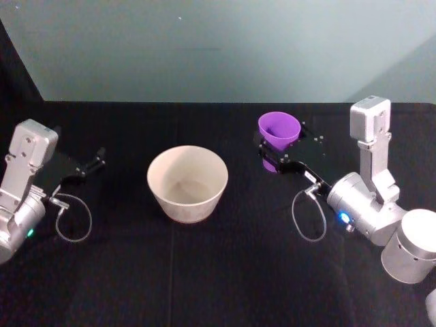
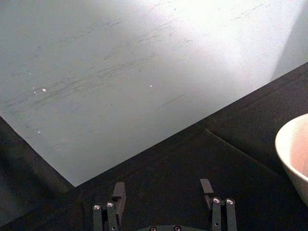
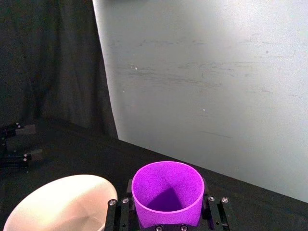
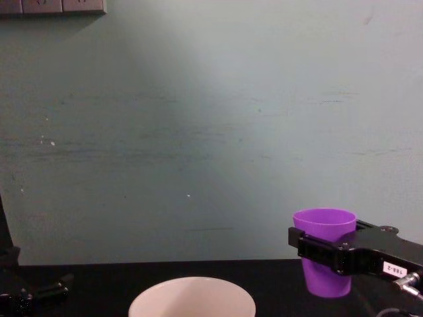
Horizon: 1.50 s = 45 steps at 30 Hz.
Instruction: Pick up the cup and pour the mung beans from the cup into the bowl.
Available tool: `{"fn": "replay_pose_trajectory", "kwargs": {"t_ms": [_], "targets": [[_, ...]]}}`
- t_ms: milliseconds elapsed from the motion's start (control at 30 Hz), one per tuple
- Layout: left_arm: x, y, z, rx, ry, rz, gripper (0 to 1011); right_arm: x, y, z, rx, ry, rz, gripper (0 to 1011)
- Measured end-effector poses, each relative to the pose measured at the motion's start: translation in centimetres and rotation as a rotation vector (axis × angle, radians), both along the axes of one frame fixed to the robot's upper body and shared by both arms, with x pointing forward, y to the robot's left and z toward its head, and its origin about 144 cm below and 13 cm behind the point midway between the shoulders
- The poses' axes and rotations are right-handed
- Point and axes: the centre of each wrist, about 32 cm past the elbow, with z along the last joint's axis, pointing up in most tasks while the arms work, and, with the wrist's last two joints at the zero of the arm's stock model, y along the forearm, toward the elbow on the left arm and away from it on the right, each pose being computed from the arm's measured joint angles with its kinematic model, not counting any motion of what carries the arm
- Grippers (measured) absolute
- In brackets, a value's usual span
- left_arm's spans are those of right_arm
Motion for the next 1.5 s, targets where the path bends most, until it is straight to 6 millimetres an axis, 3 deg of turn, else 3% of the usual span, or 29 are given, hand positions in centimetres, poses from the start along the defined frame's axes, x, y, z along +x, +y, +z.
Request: {"fn": "replay_pose_trajectory", "kwargs": {"t_ms": [1500], "targets": [[0.00,0.00,0.00,0.000,0.000,0.000,1000,0.00,0.00,0.00,0.000,0.000,0.000,735]]}}
